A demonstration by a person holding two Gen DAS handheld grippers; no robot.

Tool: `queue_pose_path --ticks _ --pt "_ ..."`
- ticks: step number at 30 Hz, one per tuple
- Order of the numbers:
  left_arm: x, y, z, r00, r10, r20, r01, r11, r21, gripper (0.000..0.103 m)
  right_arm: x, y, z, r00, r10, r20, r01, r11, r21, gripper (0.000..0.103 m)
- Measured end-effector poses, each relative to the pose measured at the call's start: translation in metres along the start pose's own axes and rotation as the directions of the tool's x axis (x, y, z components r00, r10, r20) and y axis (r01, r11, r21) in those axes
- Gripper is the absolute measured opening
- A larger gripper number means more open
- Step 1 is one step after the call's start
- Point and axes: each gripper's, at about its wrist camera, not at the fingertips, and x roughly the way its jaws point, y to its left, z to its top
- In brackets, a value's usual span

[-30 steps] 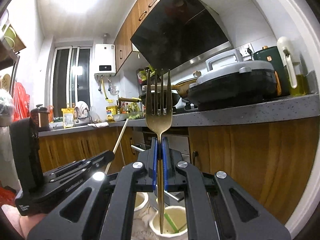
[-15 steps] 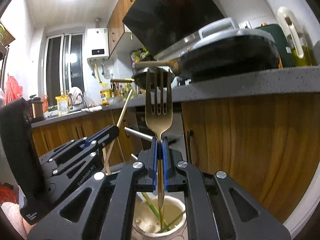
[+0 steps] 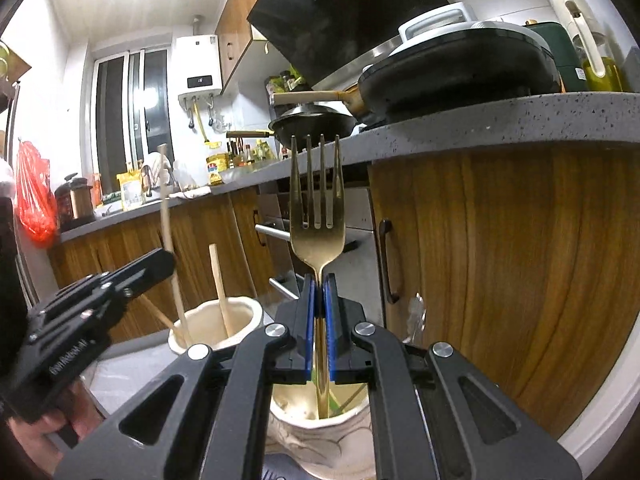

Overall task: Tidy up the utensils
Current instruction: 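Open the left tool over the tall cup while the right releases the gold fork into the shorter cup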

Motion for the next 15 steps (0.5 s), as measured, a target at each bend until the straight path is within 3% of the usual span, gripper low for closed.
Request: queue_pose_path --ticks 4,15 --pt "-0.003 0.010 -0.005 0.998 -0.021 -0.059 0.016 0.998 -0.068 0.005 -0.003 0.001 -0.002 1.000 -0.003 0.003 0.003 1.000 0.004 0.005" --pt "0.002 -0.003 -0.020 0.990 -0.029 -0.137 0.027 0.999 -0.021 0.005 0.004 0.001 -0.012 0.999 -0.039 -0.031 0.039 0.999 -0.005 0.005"
